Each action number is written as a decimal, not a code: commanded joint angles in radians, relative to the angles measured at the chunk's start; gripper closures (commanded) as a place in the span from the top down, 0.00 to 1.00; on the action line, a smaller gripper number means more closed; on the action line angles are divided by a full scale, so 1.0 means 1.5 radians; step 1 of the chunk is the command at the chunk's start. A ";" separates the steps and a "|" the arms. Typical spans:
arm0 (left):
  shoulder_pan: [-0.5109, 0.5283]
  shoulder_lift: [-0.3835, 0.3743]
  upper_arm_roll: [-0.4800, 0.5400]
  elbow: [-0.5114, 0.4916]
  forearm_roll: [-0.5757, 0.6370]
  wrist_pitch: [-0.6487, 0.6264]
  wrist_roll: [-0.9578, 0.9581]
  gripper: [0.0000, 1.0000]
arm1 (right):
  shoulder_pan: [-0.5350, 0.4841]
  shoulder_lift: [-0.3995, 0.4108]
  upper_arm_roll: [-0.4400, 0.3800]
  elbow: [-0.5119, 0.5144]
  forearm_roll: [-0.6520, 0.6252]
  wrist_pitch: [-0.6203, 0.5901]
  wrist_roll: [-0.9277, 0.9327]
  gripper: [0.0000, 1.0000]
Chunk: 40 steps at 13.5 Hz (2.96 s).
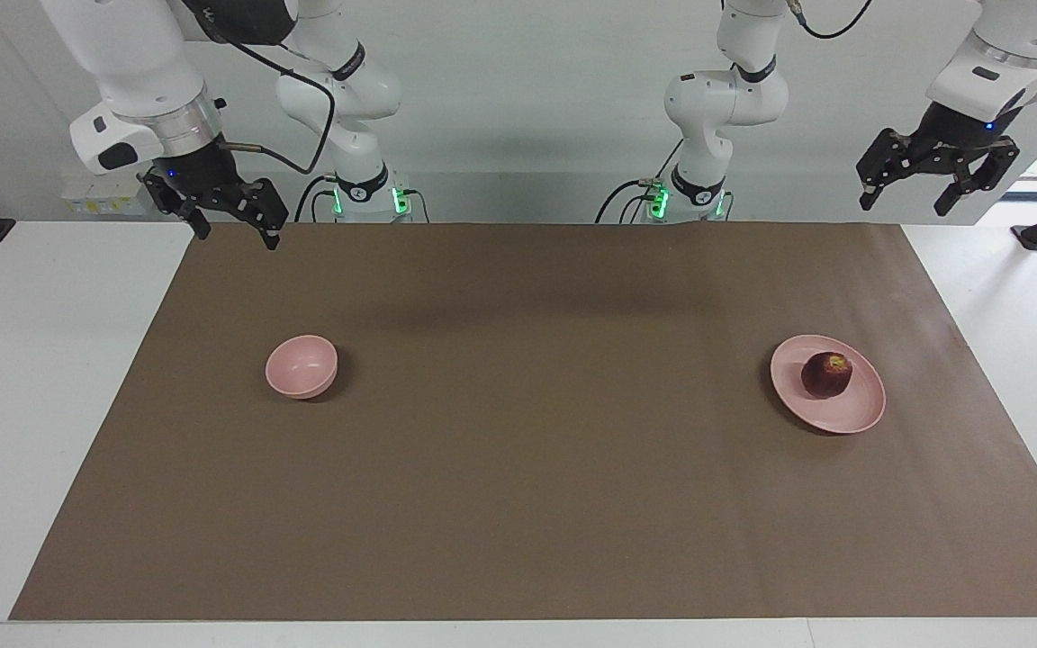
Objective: Move apple from plate to bowl
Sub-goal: 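Lower the left gripper onto the red apple on the pink plate, then grasp the apple with the left gripper while the right gripper moves inward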
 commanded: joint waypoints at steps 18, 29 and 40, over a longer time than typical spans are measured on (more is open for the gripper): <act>0.001 -0.023 -0.002 -0.077 0.002 0.079 0.015 1.00 | -0.001 -0.022 0.004 -0.066 0.100 0.025 0.008 1.00; 0.043 0.009 -0.001 -0.370 0.001 0.432 0.073 1.00 | 0.011 -0.024 0.011 -0.202 0.245 0.138 -0.079 1.00; 0.065 0.078 -0.001 -0.532 0.001 0.701 0.078 0.96 | 0.076 0.008 0.012 -0.360 0.506 0.325 -0.228 1.00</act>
